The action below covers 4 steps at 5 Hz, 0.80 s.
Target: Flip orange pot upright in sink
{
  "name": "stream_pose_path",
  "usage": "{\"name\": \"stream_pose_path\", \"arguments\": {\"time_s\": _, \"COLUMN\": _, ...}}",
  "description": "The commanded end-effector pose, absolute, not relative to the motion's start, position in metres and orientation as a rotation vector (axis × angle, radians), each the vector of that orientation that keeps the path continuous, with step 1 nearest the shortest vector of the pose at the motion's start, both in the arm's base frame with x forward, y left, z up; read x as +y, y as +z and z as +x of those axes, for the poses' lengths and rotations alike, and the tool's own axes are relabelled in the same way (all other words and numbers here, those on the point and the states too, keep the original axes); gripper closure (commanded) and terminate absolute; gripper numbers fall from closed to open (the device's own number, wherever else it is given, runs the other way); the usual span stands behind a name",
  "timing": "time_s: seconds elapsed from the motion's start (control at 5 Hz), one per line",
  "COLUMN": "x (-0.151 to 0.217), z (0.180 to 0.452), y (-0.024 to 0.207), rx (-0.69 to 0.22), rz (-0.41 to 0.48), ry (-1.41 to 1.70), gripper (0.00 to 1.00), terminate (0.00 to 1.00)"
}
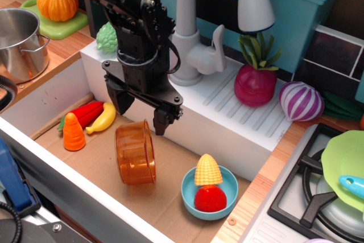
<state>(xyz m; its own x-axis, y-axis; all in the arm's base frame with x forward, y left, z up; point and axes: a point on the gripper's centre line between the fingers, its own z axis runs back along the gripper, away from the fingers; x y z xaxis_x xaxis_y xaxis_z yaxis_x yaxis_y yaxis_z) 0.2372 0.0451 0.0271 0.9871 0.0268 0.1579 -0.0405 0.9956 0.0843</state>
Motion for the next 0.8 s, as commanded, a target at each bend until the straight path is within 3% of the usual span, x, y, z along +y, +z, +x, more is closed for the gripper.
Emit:
{"name": "stream_pose_path", "arguments": {"time_s": 0.0, "x": 0.045, "z": 0.237, "y": 0.027, "rx": -0.157, "rz": 0.087, "ry": 0.034, "gripper": 0.00, "terminate": 0.00}}
{"name": "stream_pose_path", "arguments": {"time_s": 0.6, "x": 0.029, "z": 0.265, "y": 0.021, "rx": -0.137, "rz": 0.295, "ry": 0.000, "gripper": 0.00, "terminate": 0.00}}
